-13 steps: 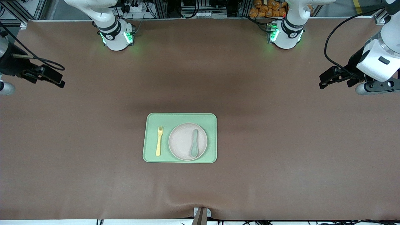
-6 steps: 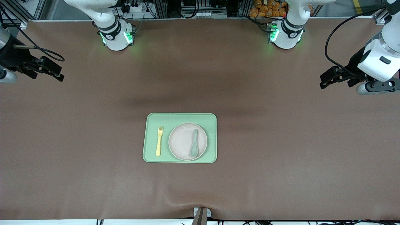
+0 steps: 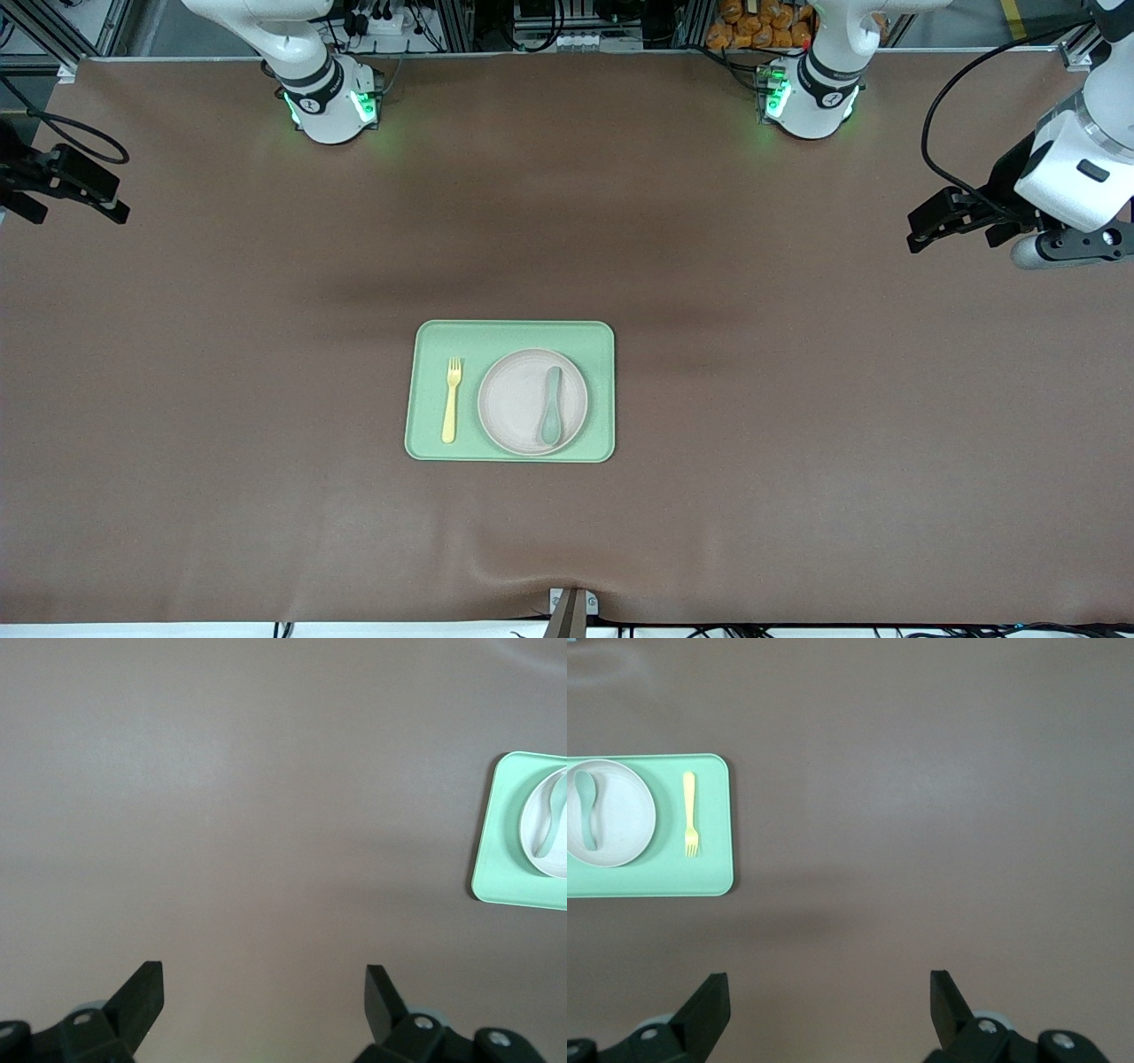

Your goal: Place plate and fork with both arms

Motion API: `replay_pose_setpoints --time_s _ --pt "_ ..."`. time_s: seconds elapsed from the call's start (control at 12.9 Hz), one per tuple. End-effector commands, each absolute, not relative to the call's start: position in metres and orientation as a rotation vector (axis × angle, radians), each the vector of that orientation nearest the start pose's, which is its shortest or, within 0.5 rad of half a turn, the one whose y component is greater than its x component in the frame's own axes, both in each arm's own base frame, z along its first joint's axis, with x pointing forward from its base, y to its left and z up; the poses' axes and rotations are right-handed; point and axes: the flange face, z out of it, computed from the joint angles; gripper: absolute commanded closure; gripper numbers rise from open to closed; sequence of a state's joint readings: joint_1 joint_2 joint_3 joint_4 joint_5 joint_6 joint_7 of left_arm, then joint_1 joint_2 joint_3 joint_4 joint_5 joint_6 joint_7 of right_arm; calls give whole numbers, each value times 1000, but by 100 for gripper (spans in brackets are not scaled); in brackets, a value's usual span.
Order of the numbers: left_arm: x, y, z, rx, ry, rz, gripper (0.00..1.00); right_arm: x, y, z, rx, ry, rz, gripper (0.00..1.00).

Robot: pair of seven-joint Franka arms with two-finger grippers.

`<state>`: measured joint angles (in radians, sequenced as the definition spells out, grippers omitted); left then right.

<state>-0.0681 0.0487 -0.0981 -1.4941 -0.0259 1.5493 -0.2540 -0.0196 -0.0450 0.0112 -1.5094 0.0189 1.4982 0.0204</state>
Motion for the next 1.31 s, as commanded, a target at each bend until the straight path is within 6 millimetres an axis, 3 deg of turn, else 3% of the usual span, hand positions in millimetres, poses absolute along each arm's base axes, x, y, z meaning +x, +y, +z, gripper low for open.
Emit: replay_pose_setpoints --time_s 0.0,0.85,1.24 --pt "553 -93 639 -3161 -108 -13 0 533 -1 675 -3140 21 -34 0" --pt "553 -93 643 -3148 -101 -13 0 535 -5 675 -3143 27 -41 0" --pt "540 -72 647 -3050 -10 52 0 535 -3 675 -3143 24 -41 0"
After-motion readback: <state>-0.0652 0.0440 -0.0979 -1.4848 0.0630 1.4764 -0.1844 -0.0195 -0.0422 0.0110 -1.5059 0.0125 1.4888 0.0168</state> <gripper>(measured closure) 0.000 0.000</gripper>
